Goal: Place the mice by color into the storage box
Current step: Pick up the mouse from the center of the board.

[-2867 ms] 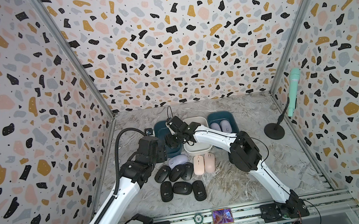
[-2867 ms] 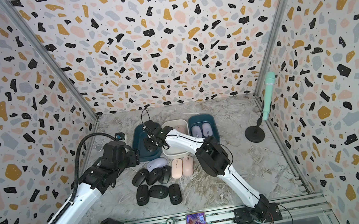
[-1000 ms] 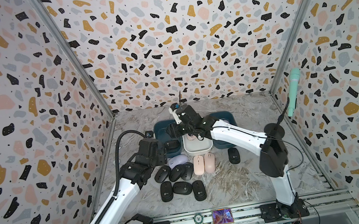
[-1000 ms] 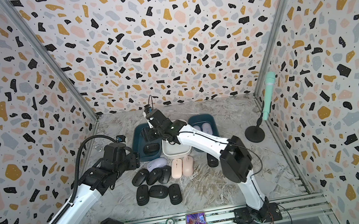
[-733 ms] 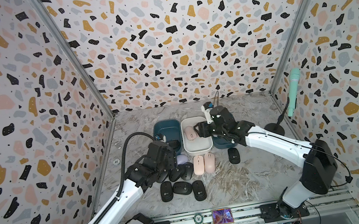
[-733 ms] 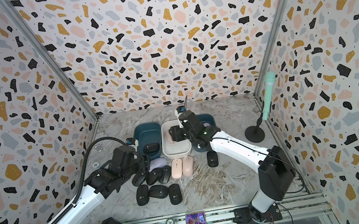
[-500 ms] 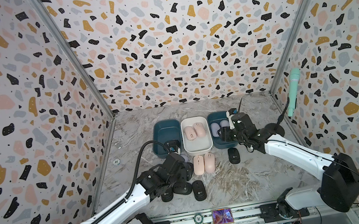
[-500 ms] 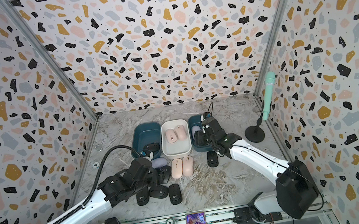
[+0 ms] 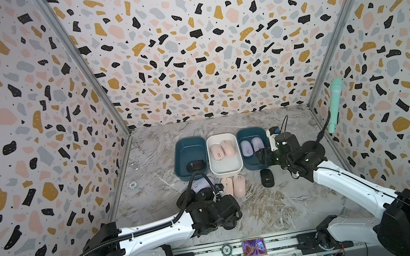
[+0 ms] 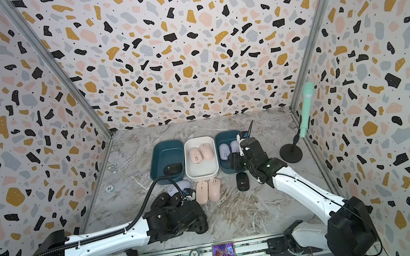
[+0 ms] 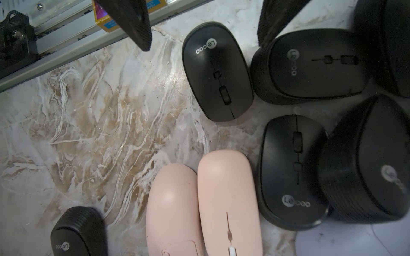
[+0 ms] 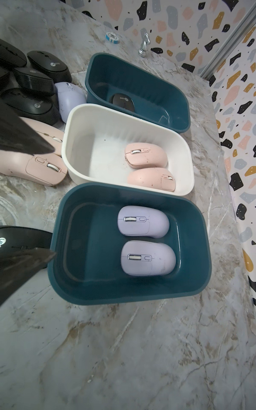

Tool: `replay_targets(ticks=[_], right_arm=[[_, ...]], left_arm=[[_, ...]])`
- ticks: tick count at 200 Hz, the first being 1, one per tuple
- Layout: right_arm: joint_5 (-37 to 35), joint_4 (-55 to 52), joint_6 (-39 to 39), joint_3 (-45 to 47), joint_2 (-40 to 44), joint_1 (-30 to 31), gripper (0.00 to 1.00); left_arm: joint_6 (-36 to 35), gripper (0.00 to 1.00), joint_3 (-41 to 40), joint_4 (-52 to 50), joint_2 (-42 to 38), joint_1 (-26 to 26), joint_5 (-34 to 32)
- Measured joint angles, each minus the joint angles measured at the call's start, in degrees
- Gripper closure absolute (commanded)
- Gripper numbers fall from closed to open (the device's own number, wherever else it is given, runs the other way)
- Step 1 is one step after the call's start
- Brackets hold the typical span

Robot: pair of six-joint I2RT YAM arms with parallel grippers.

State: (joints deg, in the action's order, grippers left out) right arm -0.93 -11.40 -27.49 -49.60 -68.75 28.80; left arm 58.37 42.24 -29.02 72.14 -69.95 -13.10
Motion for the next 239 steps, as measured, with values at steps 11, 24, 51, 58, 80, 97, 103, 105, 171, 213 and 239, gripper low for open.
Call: replay_targets(ticks=[11, 24, 51, 58, 80, 97, 103, 105, 171, 213, 239], right_arm=[[0.42, 0.28, 0.0, 0.31, 0.15, -0.31, 0.32], [0.98, 0.7, -0.02, 0.57, 0.5, -0.52, 0.32], [2.14, 1.29, -0.04, 0.92, 1.36, -0.72, 0.33], [2.51, 1.42, -0.02, 0.96, 1.53, -0.72, 0.33], [2.95, 1.62, 0.37, 1.25, 1.97, -0.72, 0.33], [2.99, 1.62, 0.63, 1.57, 2.03, -0.72, 0.33], [3.08, 1.62, 0.74, 1.75, 2.03, -0.72, 0.33], [3.1, 1.62, 0.76, 1.81, 2.03, -0.72, 0.33], [3.34, 1.64, 1.03, 2.12, 1.9, -0.72, 0.33], [3.39, 1.62, 1.05, 2.49, 0.94, -0.72, 0.33], [3.34, 1.62, 1.03, 2.8, 0.9, -0.72, 0.33]], left_arm=[[1.33, 0.25, 0.0, 0.66, 1.18, -0.74, 0.44], [2.84, 0.25, -0.04, 1.2, 2.49, -1.46, 0.7], [5.55, 0.26, -1.07, 2.16, 3.76, -1.86, 0.85], [6.16, 0.26, -1.42, 2.25, 3.76, -1.86, 0.83], [7.56, 0.26, -1.86, 2.29, 4.0, -1.86, 0.72], [8.26, 0.27, -1.86, 2.38, 5.01, -1.86, 0.61], [8.39, 0.27, -1.86, 2.4, 5.46, -1.86, 0.61], [8.39, 0.27, -1.86, 2.38, 5.64, -1.86, 0.61], [8.76, 0.33, -0.96, 2.25, 9.38, -1.86, 0.07], [8.02, 0.34, 1.95, 2.01, 13.27, -1.86, -0.39], [6.71, 0.35, 3.78, 1.57, 16.04, -1.86, -0.96]])
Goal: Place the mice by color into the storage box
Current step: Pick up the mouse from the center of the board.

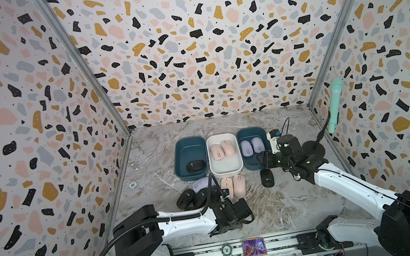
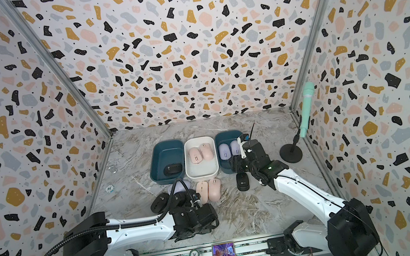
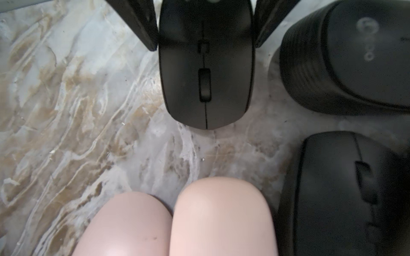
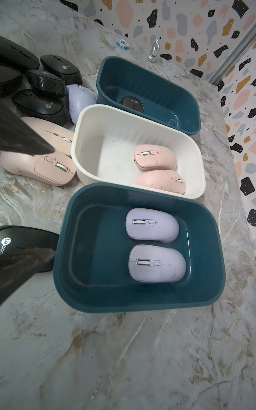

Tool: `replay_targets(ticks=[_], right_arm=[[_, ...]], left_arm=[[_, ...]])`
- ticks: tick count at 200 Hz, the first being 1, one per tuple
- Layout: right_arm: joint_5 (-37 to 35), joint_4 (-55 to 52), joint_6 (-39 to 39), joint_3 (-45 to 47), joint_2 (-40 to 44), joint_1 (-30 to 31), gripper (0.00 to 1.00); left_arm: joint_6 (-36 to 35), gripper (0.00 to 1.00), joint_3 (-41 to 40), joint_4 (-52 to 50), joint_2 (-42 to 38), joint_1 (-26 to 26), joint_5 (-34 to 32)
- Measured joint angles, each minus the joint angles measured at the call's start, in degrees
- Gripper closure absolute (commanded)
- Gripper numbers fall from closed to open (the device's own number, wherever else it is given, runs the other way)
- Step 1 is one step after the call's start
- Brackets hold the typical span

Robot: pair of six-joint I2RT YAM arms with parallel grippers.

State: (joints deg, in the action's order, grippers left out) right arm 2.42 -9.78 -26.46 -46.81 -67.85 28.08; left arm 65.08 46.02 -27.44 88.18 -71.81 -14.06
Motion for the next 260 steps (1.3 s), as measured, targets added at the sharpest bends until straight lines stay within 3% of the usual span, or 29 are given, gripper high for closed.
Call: replay_targets(ticks=[56, 140, 166, 188, 260], right_arm=[[-0.02, -0.02, 0.0, 0.44, 0.0, -0.28, 0.33], [-0.02, -0.02, -0.31, 1.18, 0.0, -0.48, 0.32], [-0.04, -0.02, -0.48, 1.38, 0.0, -0.5, 0.32], [-0.02, -0.02, -0.5, 1.4, 0.0, -0.59, 0.32], [-0.26, -0.02, -0.7, 1.66, 0.0, -0.83, 0.32]], left_arm=[[-2.67, 0.39, 3.17, -2.93, 3.23, 0.0, -0.83], [-6.16, 0.34, 5.55, -5.18, 6.38, 0.0, -0.39], [-6.91, 0.39, 6.32, -5.55, 6.97, 0.0, -0.17], [-7.32, 0.49, 6.51, -5.7, 6.97, 0.02, -0.42], [-8.81, 0.53, 11.02, -7.28, 6.34, 3.63, -3.43]])
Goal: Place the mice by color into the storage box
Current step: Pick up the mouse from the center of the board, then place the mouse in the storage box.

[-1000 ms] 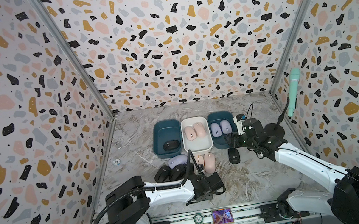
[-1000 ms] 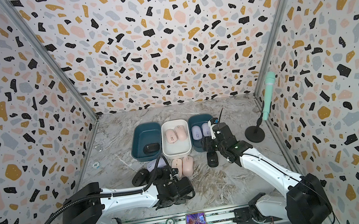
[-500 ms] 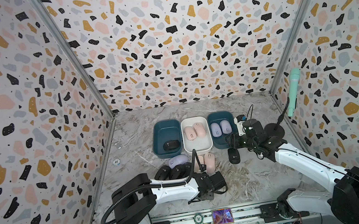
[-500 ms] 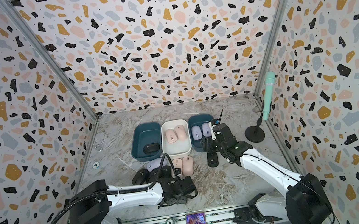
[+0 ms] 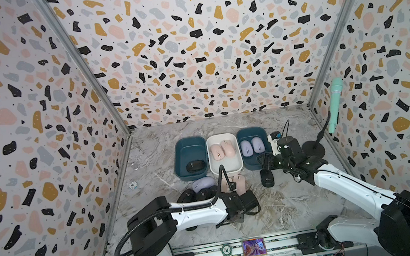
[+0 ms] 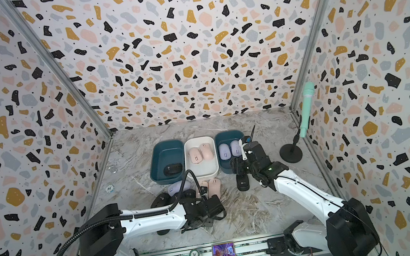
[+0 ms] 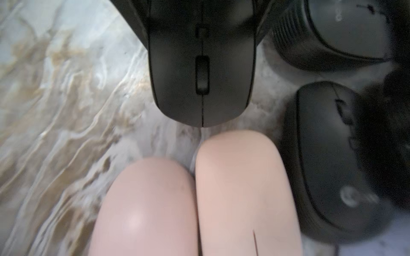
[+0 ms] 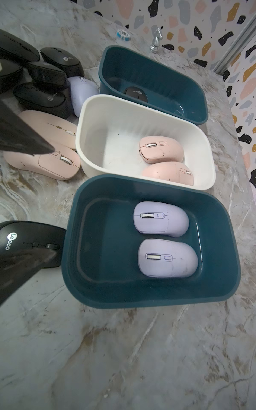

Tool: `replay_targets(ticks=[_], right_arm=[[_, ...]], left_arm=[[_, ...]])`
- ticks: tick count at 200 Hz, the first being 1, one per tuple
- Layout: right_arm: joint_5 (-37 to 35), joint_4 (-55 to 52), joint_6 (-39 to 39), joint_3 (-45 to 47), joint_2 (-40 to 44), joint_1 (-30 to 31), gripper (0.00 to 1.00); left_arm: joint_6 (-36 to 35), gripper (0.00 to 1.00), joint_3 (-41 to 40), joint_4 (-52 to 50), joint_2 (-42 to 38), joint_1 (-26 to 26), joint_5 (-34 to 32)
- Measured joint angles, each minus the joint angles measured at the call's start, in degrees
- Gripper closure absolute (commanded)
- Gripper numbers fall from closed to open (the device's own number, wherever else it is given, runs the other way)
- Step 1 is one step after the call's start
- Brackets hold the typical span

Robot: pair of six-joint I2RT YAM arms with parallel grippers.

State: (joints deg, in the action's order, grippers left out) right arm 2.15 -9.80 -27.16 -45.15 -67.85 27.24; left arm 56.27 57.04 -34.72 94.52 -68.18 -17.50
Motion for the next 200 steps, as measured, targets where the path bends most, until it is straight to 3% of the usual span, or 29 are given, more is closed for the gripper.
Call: replay_targets(ticks=[97, 200], right_arm=[[-0.48, -1.57, 0.0, -1.16, 0.22, -0.76, 0.32], [-0.2, -2.19, -1.75, -2.93, 0.2, -0.79, 0.32]], left_arm=[[-5.42, 0.51, 7.74, -1.33, -7.17, 7.21, -6.67], [-15.43, 0.51, 8.26, -2.25, -14.14, 23.17, -8.26]])
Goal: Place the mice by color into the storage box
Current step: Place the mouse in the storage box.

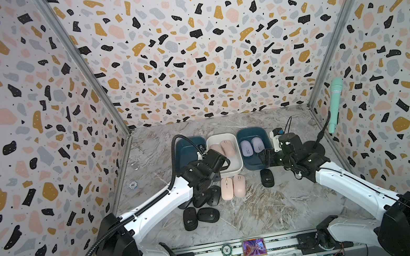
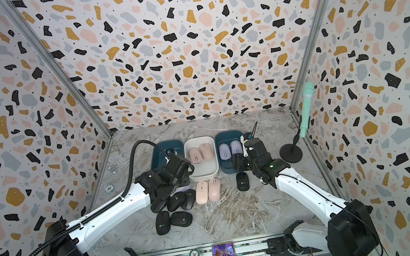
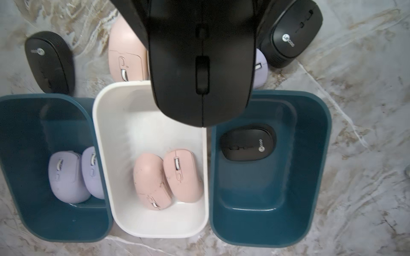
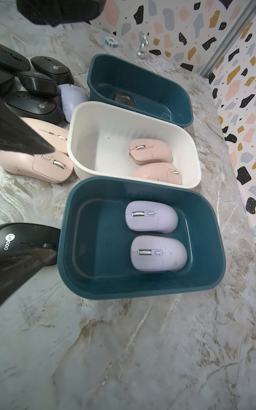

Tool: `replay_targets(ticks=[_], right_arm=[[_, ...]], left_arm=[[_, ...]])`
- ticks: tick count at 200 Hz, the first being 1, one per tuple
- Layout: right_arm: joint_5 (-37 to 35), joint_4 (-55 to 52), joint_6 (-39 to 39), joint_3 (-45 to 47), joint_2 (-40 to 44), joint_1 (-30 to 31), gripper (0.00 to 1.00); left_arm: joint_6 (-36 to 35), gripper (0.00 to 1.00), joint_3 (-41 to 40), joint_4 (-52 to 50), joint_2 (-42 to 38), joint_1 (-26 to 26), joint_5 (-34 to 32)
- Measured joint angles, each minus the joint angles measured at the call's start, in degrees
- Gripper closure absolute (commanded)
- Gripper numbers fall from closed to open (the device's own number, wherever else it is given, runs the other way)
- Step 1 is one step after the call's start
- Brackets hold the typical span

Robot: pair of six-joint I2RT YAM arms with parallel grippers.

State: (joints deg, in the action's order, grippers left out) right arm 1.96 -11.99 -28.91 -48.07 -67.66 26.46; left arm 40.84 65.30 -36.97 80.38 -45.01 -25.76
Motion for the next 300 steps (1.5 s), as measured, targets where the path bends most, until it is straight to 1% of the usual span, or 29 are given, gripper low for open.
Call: replay_targets(ticks=[58, 114, 190, 221, 257, 300], right_arm=[[0.44, 0.61, -0.68, 0.0, -0.63, 0.0, 0.32], [1.18, 1.92, -1.14, 0.02, -1.49, 0.02, 0.32], [3.02, 4.15, -2.82, 0.02, -4.48, 0.46, 0.32], [3.02, 4.35, -2.99, 0.02, -5.16, 0.57, 0.32], [2.95, 4.33, -3.02, 0.02, -5.25, 0.57, 0.32], [2.67, 4.33, -3.19, 0.02, -5.25, 0.57, 0.32]], left_arm=[[-6.27, 0.51, 4.96, 0.02, 1.03, 6.73, -0.52], [-11.3, 0.51, 6.54, 2.16, 5.62, 12.33, 0.46], [-13.11, 0.5, 6.54, 10.32, 11.17, 20.72, 5.81], [-13.22, 0.5, 6.51, 13.81, 15.37, 22.49, 7.56], [-13.2, 0.51, 6.47, 15.69, 20.39, 22.73, 8.13], [-13.2, 0.5, 6.43, 16.06, 22.18, 23.17, 7.17]])
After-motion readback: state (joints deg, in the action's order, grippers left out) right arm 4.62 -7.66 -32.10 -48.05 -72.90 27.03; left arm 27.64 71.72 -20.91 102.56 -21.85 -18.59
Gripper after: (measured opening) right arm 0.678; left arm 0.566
